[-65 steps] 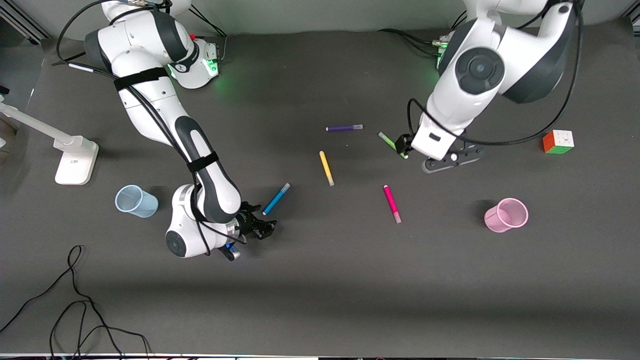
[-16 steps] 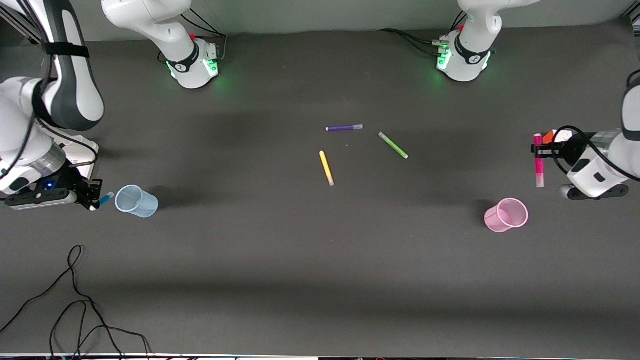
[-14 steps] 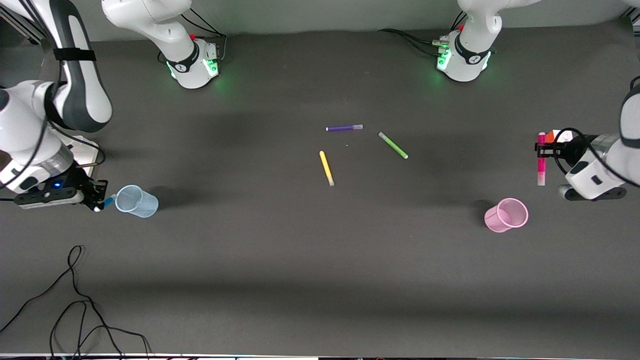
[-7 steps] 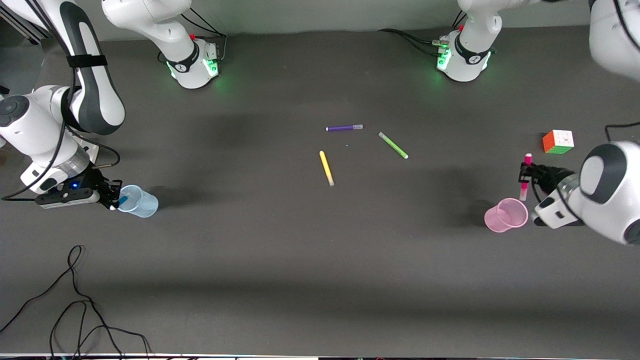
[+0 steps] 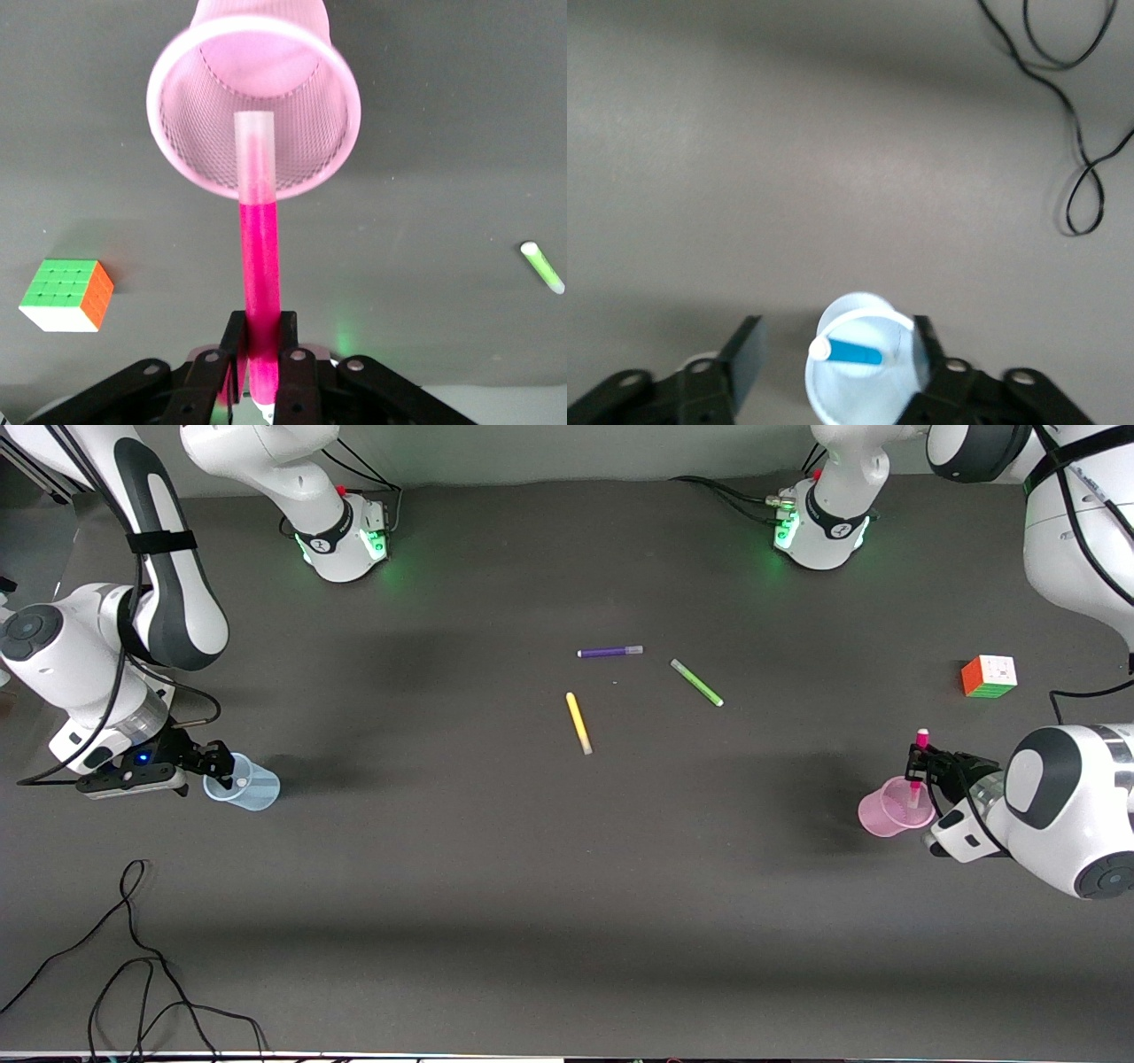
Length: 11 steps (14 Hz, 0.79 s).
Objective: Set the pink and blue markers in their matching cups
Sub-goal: 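Release the blue marker with the right gripper while the left gripper lowers pink marker, then release the pink marker into the pink cup and raise the left gripper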
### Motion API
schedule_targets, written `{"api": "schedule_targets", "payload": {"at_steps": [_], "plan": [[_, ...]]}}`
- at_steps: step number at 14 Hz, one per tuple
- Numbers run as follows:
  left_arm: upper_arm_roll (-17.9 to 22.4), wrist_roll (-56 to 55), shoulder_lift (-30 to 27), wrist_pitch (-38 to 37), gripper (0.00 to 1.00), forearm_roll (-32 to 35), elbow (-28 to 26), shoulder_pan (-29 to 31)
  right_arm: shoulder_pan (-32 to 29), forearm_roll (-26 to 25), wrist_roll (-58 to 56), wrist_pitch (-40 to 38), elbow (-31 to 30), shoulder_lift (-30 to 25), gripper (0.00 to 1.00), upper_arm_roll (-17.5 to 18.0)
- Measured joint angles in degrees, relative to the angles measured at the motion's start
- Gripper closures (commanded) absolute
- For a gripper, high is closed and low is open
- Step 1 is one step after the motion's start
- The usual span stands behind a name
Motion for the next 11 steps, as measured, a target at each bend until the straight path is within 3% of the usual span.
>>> {"api": "schedule_targets", "payload": {"at_steps": [4,5,7,9,11], "plan": [[0.0,0.0,2.5,1.5,1.0,0.6,0.7,-0.1,0.0,0.5,1.9,-18.7,11.9,-0.9,0.0,1.0],[0.0,0.0,2.9,1.7,0.81,0.8,0.9,-0.2,0.0,0.5,3.4,-21.9,14.5,-1.2,0.0,1.9],[0.0,0.0,3.1,1.7,0.0,0.9,1.2,-0.2,0.0,0.5,6.5,-28.9,19.9,-1.8,0.0,4.1],[0.0,0.1,3.1,1.7,0.0,1.0,1.4,-0.2,-0.2,0.5,10.2,-37.1,25.3,-2.6,0.0,6.6],[0.0,0.1,3.0,1.7,0.0,1.0,2.1,-0.2,-3.0,-0.7,13.6,-42.6,28.9,-4.4,0.0,11.8]]}}
